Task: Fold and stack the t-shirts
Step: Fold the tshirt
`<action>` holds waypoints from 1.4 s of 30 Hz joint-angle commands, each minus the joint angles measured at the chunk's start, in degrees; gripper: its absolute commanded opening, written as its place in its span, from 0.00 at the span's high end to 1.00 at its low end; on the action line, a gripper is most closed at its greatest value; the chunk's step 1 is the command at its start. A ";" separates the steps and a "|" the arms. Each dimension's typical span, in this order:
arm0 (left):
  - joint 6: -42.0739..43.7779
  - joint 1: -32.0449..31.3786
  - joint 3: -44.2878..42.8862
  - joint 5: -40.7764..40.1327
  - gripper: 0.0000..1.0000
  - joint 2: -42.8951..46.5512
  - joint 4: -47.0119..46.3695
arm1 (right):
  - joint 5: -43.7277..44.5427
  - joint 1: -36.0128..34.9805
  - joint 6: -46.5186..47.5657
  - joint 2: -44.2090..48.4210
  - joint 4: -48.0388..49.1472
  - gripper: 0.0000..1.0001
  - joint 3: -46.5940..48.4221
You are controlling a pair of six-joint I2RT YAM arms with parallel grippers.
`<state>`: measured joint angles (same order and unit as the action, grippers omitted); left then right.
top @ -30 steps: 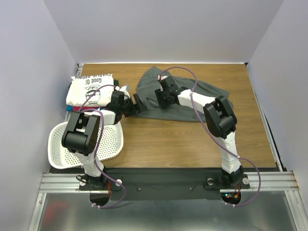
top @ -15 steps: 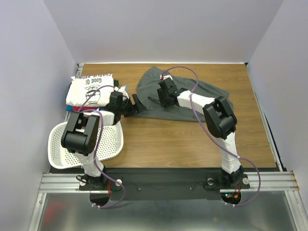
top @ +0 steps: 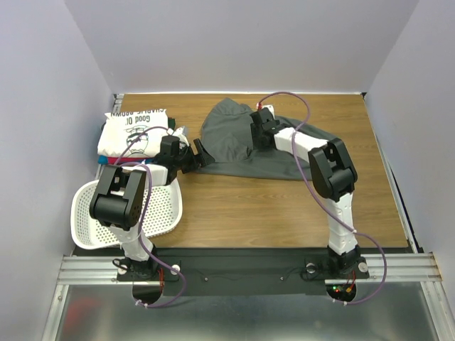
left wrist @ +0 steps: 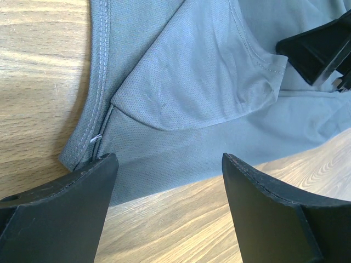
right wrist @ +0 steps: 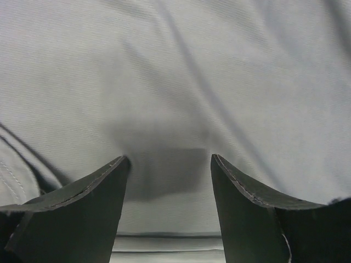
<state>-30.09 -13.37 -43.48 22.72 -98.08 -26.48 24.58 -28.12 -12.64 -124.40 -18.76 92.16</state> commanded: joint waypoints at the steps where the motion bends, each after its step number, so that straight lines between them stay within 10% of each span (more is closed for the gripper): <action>1: 1.61 0.62 2.09 -1.63 0.10 0.08 5.47 | 0.65 -0.18 -0.01 5.48 -0.04 0.32 1.62; 28: 1.08 -11.24 -22.52 -3.92 0.10 -6.85 11.72 | -8.67 12.03 -3.79 23.68 4.79 0.31 -26.94; 42: 0.91 -11.77 -12.16 -3.64 0.10 -11.26 4.86 | -19.11 12.47 -8.09 21.30 5.76 0.31 -33.88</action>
<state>-29.95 -25.23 -60.18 20.56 -110.43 -23.11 11.53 -16.01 -18.20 -103.37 -13.10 61.69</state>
